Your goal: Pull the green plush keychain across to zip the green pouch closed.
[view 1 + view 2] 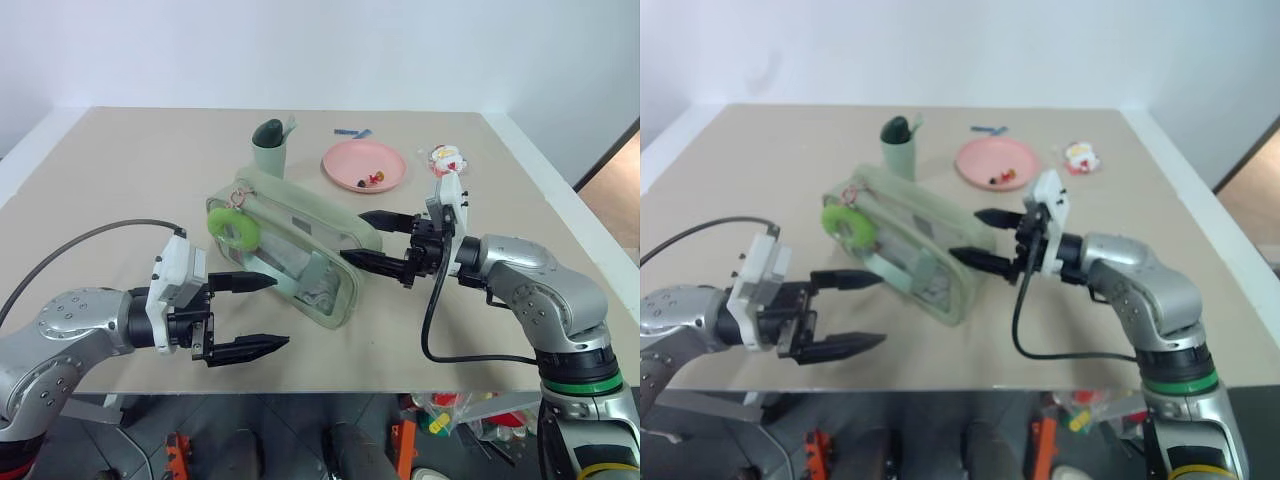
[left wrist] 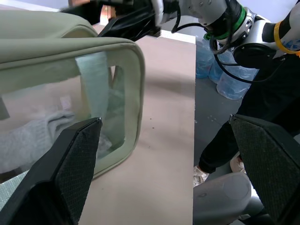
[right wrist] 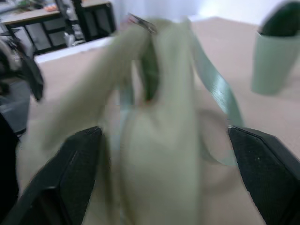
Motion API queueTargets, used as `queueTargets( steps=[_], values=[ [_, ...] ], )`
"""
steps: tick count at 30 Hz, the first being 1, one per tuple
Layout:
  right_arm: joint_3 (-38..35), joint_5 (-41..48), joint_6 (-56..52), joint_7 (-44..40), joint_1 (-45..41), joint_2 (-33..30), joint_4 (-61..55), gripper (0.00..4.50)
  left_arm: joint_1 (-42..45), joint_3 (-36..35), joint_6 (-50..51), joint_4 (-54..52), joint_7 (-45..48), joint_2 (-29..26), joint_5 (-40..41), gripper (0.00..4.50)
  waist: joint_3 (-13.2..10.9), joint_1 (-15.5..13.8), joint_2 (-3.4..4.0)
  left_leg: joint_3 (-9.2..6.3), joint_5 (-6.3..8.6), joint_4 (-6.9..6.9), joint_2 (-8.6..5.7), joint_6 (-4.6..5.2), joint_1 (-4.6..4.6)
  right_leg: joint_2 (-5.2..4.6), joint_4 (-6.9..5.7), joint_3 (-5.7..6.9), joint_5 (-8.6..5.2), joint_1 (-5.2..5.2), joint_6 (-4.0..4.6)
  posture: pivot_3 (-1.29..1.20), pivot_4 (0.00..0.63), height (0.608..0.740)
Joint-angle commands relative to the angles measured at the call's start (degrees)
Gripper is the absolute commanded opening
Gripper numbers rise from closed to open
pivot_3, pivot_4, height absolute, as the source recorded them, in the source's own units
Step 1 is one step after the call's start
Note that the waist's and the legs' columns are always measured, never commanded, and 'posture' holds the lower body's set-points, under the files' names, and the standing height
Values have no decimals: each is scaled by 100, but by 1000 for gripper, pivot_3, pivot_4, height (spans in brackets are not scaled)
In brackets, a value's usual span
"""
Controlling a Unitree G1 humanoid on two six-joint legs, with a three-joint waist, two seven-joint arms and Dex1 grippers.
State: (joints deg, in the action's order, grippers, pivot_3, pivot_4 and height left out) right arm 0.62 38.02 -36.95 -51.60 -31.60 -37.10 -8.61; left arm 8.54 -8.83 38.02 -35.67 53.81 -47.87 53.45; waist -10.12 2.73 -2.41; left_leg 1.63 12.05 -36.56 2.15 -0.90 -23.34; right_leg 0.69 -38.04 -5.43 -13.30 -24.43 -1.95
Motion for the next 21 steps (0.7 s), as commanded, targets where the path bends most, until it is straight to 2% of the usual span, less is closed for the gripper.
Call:
queueTargets(
  steps=[1, 2, 3, 4, 8, 10, 16, 21],
  values=[
    [-147, -82, 292, -287, -41, 17, 238, 2990, -32, -89, -56, -164, -60, -39, -44, 4500, 0, 0, 0, 0, 0, 0, 0, 0, 0, 0, 0, 0, 0, 0, 0, 0, 150, 740],
    [-164, -104, 343, -349, -53, 21, 345, 2882, -62, -92, -70, -176, -75, -34, -75, 4500, 0, 0, 1, -1, 0, 0, 0, 0, 0, 0, 0, 0, 0, 0, 0, 0, 150, 740],
    [-166, -147, 425, -419, -62, 24, 469, 2303, -83, -81, -81, -192, -95, -21, -101, 4500, 0, 1, 0, -2, 0, 0, 1, 0, 1, 1, -1, 1, 0, 0, 0, 0, 150, 740],
    [-165, -187, 504, -484, -69, 34, 564, 2101, -98, -66, -88, -209, -117, -9, -121, 4500, 0, 1, 0, -3, 0, -1, 3, 0, 3, 3, -2, 3, 1, 1, 1, 0, 150, 740],
    [-85, -319, 774, -751, -46, 117, 802, 594, -133, -11, -85, -269, -207, 38, -152, 4500, 0, 1, 0, -2, 0, -3, 2, 0, 4, 3, -2, 2, 3, 3, 1, 0, 150, 740],
    [-68, -366, 850, -815, -48, 158, 854, 35, -153, 3, -89, -282, -223, 47, -172, 4500, 0, 1, 0, -2, 0, -3, 2, 0, 4, 3, -2, 1, 4, 3, 0, 0, 150, 740],
    [121, -664, 1376, -1530, -213, 71, 1028, 35, -106, 43, -73, -287, -279, 86, -169, 4500, -1, 1, 1, -2, 0, -3, 2, 0, 4, 3, -2, 3, 4, 3, 0, 0, 150, 740],
    [377, -1183, 2181, -2795, -1208, -322, 2129, 35, -21, 113, -59, -235, -277, 136, -182, 4500, -12, 5, 19, 1, 0, -8, -1, 0, 4, 1, -2, 0, 6, 3, -2, 0, 150, 740]
  ],
)
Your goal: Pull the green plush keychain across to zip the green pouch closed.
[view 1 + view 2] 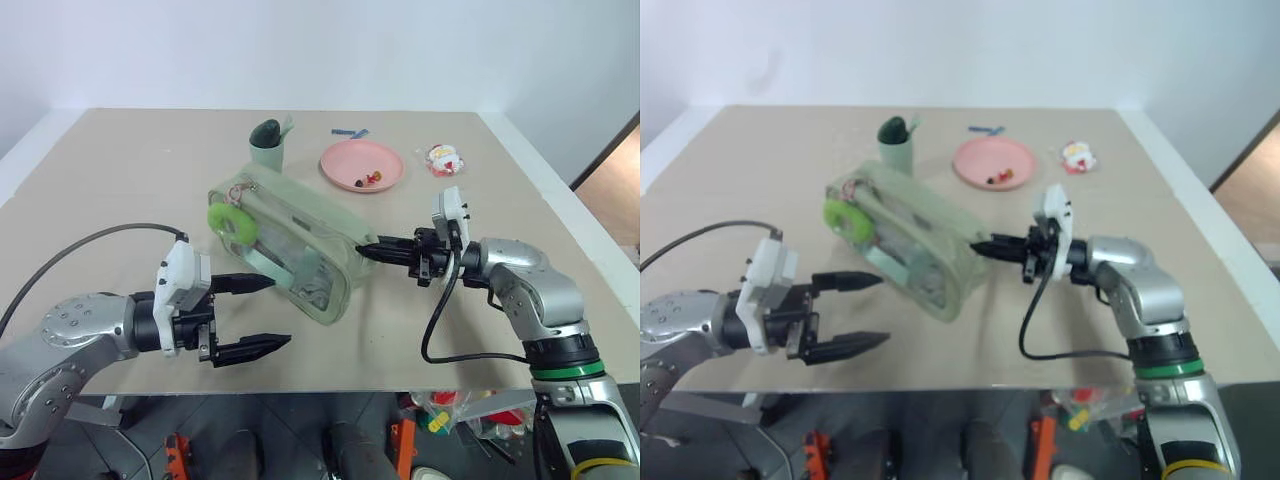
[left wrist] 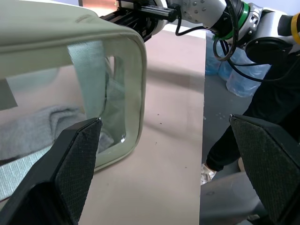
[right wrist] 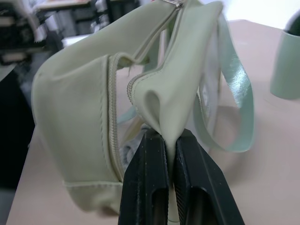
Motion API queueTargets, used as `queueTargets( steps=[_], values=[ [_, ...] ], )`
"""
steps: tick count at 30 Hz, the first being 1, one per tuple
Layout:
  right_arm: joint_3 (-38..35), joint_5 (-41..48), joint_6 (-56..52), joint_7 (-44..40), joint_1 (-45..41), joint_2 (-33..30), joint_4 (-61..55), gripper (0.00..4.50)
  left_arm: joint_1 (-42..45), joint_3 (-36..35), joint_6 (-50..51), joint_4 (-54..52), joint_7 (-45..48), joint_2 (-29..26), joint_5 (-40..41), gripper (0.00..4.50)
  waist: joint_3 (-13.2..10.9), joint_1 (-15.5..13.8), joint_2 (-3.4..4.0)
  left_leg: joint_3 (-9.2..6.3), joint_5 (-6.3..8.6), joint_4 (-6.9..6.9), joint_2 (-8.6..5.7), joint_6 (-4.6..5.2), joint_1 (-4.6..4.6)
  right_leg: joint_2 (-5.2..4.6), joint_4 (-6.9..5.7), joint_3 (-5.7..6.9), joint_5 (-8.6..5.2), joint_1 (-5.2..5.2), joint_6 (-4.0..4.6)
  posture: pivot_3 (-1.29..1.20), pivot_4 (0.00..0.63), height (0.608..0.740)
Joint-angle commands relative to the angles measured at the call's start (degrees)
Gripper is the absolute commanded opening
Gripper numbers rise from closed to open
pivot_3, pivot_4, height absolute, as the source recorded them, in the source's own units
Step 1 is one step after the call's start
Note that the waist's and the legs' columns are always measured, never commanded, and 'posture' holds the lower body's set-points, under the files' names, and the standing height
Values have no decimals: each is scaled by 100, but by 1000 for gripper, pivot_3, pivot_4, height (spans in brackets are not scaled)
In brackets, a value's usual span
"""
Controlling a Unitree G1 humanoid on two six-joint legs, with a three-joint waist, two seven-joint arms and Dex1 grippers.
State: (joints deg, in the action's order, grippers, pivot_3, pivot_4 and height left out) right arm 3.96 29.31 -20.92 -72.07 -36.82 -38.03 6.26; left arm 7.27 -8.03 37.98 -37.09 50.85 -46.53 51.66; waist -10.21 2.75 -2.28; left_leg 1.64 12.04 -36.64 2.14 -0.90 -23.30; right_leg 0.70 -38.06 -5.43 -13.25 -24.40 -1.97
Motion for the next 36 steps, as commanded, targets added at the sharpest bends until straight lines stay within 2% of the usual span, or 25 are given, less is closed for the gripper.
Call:
queueTargets(
  steps=[1, 7, 11, 15, 16, 18, 19, 22, 23, 24, 26, 27, 32, 36],
  values=[
    [126, -473, 816, -998, -1000, -261, 1038, 35, 118, 59, -52, -100, 23, 8, -3, 4500, -10, 5, 11, 3, 0, -3, -1, 0, 1, 0, 0, -2, 1, 0, 2, 0, 150, 740],
    [518, -1580, 2763, -1712, -2770, 22, 3811, 35, 198, 233, -77, -87, 33, 67, -52, 4500, -13, 20, 13, 6, -1, -1, 2, 0, 6, 4, 0, -3, 7, -1, 8, 0, 150, 740],
    [457, -1807, 3288, -1880, -3188, 260, 4787, 35, 214, 251, -97, -46, 12, 94, -73, 4500, -13, 17, 13, -1, 0, 11, 3, 0, 3, 4, 0, 2, 4, -2, 12, 0, 150, 740],
    [201, -1642, 2924, -1759, -3245, 397, 4912, 1321, 164, 241, -142, -66, -98, 153, -156, 4500, -14, 13, 15, -3, 4, 12, 1, -3, 0, 0, 0, 2, 15, -3, 37, 0, 150, 740],
    [24, -1470, 2696, -1622, -3214, 411, 4763, 1693, 142, 215, -138, -70, -149, 178, -156, 4500, -15, 13, 17, -3, 4, 12, 0, -3, -1, 0, 0, 1, 15, -4, 37, 0, 150, 740],
    [-320, -1131, 2137, -1361, -3114, 404, 4341, 1693, 122, 186, -145, -71, -192, 204, -174, 4500, -17, 13, 20, -3, 4, 12, 0, -4, -1, 0, 0, 1, 16, -4, 38, 0, 150, 740],
    [-478, -970, 1808, -1226, -3037, 387, 4077, 2327, 116, 179, -149, -73, -199, 209, -185, 4500, -18, 11, 21, -5, 4, 11, 0, -4, -2, -1, -2, 2, 16, -4, 38, 0, 150, 740],
    [-836, -600, 977, -859, -2680, 316, 3187, 2843, 107, 160, -159, -67, -192, 208, -208, 4500, -18, 2, 21, -10, 4, 9, 1, -4, -1, 0, -6, 8, 16, -3, 38, 0, 150, 740],
    [-958, -463, 681, -696, -2501, 269, 2783, 3263, 109, 143, -151, -53, -189, 210, -188, 4500, -18, 1, 21, -11, 4, 9, 1, -4, -1, 0, -7, 11, 16, -2, 37, 0, 150, 740],
    [-1065, -341, 417, -541, -2325, 224, 2404, 3392, 119, 127, -138, -31, -187, 211, -168, 4500, -18, 0, 22, -12, 4, 9, 1, -4, -1, 0, -7, 12, 15, -2, 37, 0, 150, 740],
    [-1309, -18, -208, -140, -1909, 144, 1563, 3943, 134, 107, -122, 37, -142, 198, -145, 4500, -18, -6, 22, -14, 3, 8, 1, -4, -1, 0, -8, 16, 9, -1, 27, 0, 150, 740],
    [-1395, 99, -451, 50, -1702, 111, 1181, 4396, 138, 103, -119, 59, -120, 192, -144, 4500, -18, -7, 22, -15, 3, 7, 1, -4, -2, 0, -8, 16, -2, -1, 7, 0, 150, 740],
    [-1636, 474, -1235, 1186, 27, 154, -1367, 4459, 357, 201, -165, 253, -203, 347, -222, 4500, -17, -13, 22, -21, 3, 6, 1, -4, -2, 0, -8, 20, -8, 3, -2, 0, 150, 740],
    [-1545, 349, -1141, 1858, 568, 414, -1959, 4459, 523, 253, -289, 392, -412, 632, -396, 4500, -19, 30, 25, -8, 3, 5, -1, -5, 2, 2, -10, 2, 0, -1, -4, 0, 150, 740]
  ],
)
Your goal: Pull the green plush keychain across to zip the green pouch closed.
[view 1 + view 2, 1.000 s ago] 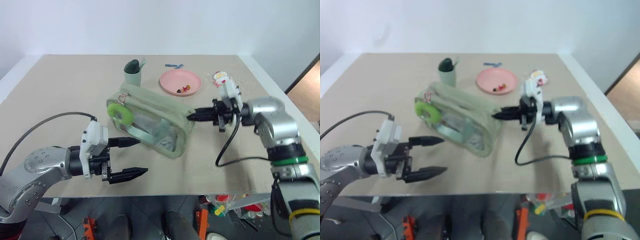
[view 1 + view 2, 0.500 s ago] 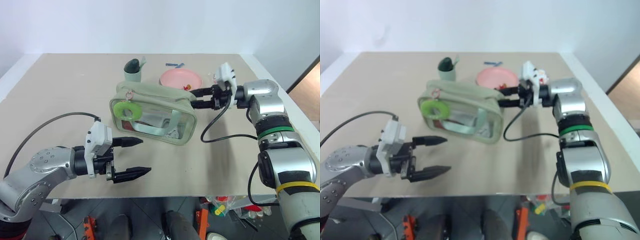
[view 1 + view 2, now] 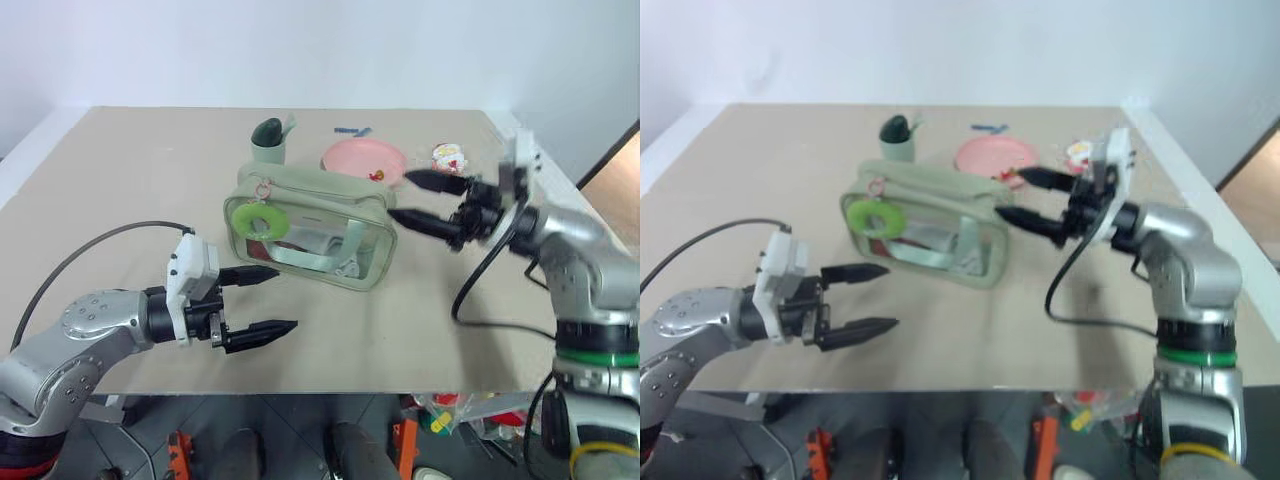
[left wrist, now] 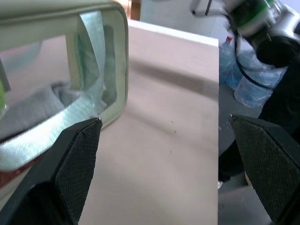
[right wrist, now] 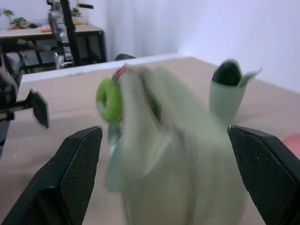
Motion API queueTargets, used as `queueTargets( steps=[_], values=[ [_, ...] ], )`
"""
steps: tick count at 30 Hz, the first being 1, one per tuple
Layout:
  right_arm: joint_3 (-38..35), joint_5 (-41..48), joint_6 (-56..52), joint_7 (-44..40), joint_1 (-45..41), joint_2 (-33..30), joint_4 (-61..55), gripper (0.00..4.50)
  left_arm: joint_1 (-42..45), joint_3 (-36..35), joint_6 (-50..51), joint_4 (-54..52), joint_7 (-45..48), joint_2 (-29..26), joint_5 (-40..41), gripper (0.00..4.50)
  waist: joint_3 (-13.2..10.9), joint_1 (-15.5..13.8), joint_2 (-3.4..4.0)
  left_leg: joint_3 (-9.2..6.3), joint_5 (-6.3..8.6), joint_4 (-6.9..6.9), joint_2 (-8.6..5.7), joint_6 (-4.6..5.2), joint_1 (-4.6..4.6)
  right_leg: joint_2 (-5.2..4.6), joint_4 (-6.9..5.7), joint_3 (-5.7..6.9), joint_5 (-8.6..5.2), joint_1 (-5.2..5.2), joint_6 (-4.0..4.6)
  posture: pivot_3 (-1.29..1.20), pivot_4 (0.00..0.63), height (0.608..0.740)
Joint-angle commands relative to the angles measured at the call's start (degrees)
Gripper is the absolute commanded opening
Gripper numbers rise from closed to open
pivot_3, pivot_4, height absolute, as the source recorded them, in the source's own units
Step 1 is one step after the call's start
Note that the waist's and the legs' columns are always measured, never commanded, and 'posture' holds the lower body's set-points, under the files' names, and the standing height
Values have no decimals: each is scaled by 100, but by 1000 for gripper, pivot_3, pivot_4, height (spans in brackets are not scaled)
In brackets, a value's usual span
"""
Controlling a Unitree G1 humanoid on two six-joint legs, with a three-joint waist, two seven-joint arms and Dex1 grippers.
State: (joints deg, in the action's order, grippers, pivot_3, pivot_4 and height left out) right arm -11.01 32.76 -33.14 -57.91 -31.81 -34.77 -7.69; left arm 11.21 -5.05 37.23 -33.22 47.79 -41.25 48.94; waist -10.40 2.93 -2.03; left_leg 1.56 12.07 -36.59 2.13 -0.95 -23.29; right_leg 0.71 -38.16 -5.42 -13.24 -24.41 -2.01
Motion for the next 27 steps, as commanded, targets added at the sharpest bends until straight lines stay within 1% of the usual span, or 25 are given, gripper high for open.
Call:
queueTargets(
  steps=[1, 6, 7, 8, 13, 14, 17, 19, 23, 27],
  values=[
    [24, -64, 144, 534, 143, 130, -618, 4459, 168, -9, -283, 34, -108, 147, -226, 4500, 0, 15, 0, 1, -1, -5, 1, -1, 0, 2, 0, -3, 7, -1, 0, 0, 150, 740],
    [245, -183, 321, 727, 294, 211, -657, 4459, 257, 158, -423, 50, 2, 204, -505, 4500, 0, -1, 0, 3, -11, -11, -5, 3, 3, 2, 1, -8, 11, 4, 6, 0, 150, 740],
    [300, -200, 364, 709, 331, 209, -659, 3949, 264, 176, -424, 40, 3, 215, -524, 4500, 0, -5, 0, 3, -11, -12, -5, 3, 2, 1, 1, -8, 10, 5, 8, 0, 150, 740],
    [334, -190, 391, 697, 364, 216, -666, 3809, 266, 185, -418, 28, -2, 228, -532, 4500, 0, -7, 0, 4, -12, -12, -6, 3, 2, 0, 1, -10, 10, 5, 7, 0, 150, 740],
    [495, -212, 525, 722, 601, 258, -761, 1905, 175, 175, -403, -88, -46, 251, -528, 4500, 0, -7, -1, 2, -11, -6, -5, 3, -2, 1, 3, -8, 14, 2, -4, 0, 150, 740],
    [516, -210, 555, 739, 641, 292, -787, 1699, 138, 167, -400, -122, -63, 254, -520, 4500, 0, -7, -1, 1, -11, -6, -4, 3, -2, 1, 3, -6, 13, 2, -4, 0, 150, 740],
    [590, -210, 606, 784, 689, 358, -842, 570, 68, 155, -392, -182, -103, 262, -502, 4500, 0, 6, -1, 2, -10, -3, -1, 4, 0, 3, 3, -8, 12, 0, -2, 0, 150, 740],
    [688, -281, 705, 731, 684, 350, -827, 29, 35, 178, -402, -217, -119, 269, -514, 4500, 0, 1, -1, 0, -11, -3, -1, 4, 0, 4, 2, -4, 12, 0, -2, 0, 150, 740],
    [784, -471, 1131, 501, 620, 261, -676, 29, 39, 213, -409, -232, -143, 280, -521, 4500, 0, 1, -1, 3, -11, -6, -3, 4, 0, 3, 2, -8, 12, 1, -1, 0, 150, 740],
    [602, -314, 1627, -94, 309, 149, -264, 29, 101, 250, -410, -185, -147, 297, -545, 4500, 0, 0, -1, 4, -11, -7, -3, 4, -1, 2, 3, -8, 13, 1, -1, 0, 150, 740]
  ],
)
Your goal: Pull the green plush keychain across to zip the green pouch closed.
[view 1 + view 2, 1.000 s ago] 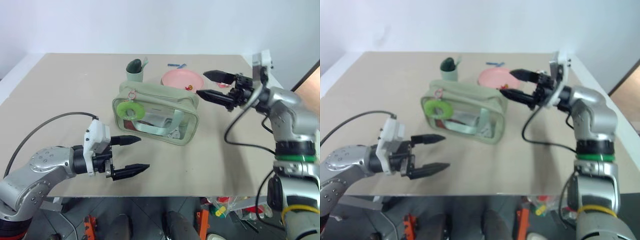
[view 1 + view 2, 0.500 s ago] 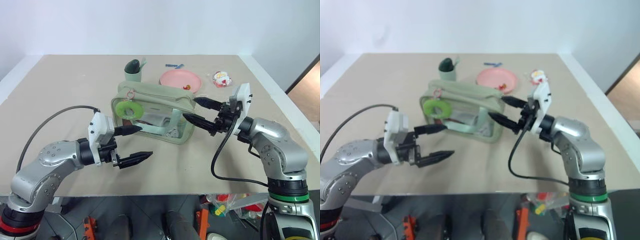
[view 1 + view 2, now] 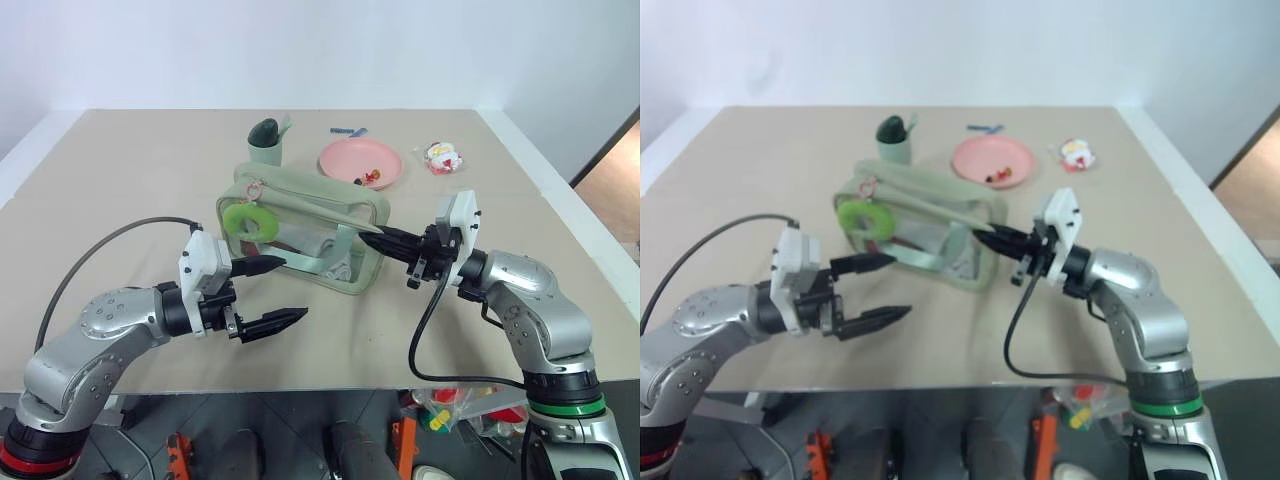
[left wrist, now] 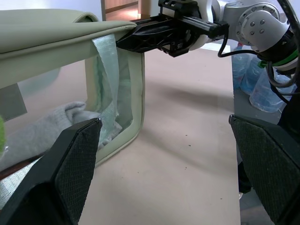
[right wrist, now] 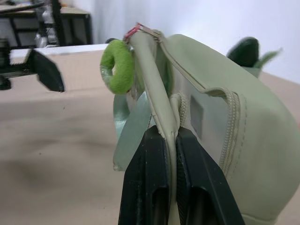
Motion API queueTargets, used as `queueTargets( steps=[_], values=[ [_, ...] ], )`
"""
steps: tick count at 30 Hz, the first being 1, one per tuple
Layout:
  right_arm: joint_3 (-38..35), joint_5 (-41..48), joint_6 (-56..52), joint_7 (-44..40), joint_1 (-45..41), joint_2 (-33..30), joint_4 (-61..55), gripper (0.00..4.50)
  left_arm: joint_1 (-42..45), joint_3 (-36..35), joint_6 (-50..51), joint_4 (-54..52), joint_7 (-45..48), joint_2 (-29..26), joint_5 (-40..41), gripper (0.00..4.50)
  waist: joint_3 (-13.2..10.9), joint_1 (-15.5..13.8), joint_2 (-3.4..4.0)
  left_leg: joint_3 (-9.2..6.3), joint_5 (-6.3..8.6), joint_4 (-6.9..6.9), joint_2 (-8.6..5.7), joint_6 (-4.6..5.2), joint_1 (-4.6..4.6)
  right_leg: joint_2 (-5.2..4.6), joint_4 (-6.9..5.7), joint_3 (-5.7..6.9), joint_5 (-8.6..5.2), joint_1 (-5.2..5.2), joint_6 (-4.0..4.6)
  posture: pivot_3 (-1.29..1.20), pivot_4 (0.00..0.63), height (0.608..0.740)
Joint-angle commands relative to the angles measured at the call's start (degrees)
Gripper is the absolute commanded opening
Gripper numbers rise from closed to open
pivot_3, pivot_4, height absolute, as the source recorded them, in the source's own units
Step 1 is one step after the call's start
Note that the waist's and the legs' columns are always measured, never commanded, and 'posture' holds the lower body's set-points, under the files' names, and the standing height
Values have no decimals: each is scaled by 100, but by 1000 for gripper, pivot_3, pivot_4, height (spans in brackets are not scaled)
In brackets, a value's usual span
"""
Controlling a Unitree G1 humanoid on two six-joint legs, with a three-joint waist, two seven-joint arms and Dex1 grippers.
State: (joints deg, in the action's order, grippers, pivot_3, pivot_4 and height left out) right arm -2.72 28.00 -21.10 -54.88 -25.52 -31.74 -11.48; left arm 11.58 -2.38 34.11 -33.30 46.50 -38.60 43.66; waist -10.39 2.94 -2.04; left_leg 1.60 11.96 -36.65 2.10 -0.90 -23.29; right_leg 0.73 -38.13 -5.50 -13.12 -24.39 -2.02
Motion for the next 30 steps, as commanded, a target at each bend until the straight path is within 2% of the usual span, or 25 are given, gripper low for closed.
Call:
queueTargets(
  steps=[1, 6, 10, 17, 21, 27, 30],
  values=[
    [-260, 166, 525, -584, -419, -236, 283, 29, 85, -8, -97, -164, -18, 35, -24, 4500, 0, -2, 0, 0, 0, 0, -1, 0, 0, 0, 0, 0, 0, 0, 0, 0, 150, 740],
    [-294, 53, 1005, -1286, -716, -595, 1140, 29, 158, 33, -87, -125, -14, 66, -64, 4500, -1, -13, -1, -3, 0, 1, 0, 0, 0, 0, 2, 5, -1, 2, 0, 0, 150, 740],
    [-248, -7, 1253, -1517, -718, -701, 1450, 29, 186, 39, -75, -115, -10, 88, -106, 4500, -1, -13, 0, -3, 1, 3, 0, 1, -1, 0, 3, 5, -1, 2, 0, 0, 150, 740],
    [-219, 88, 958, -1209, -206, -630, 820, 29, 57, -79, -73, -180, -132, 72, -185, 4500, -1, -17, -1, -5, 1, 2, 0, 1, 0, -1, 2, 6, 0, 3, -2, 0, 150, 740],
    [-212, 70, 906, -1120, -178, -618, 780, 29, -227, -521, -128, -439, -394, 224, 162, 4500, -1, 10, 0, 1, 1, 2, 2, 1, 5, 0, 0, -2, 1, 2, -1, 0, 150, 740],
    [-175, -7, 962, -1072, -208, -589, 846, 29, -1050, -1025, -515, -954, -885, 384, -71, 4500, -1, -2, -1, -1, 0, 1, 3, 1, 7, -1, 0, 1, 2, 5, 1, 0, 150, 740],
    [-152, -40, 988, -1064, -242, -572, 892, 29, -1085, -1142, -650, -972, -1164, 522, -170, 4500, -1, -8, -1, -1, 0, -2, 2, 0, 7, -1, 0, 0, 2, 6, 1, 0, 150, 740]
  ],
)
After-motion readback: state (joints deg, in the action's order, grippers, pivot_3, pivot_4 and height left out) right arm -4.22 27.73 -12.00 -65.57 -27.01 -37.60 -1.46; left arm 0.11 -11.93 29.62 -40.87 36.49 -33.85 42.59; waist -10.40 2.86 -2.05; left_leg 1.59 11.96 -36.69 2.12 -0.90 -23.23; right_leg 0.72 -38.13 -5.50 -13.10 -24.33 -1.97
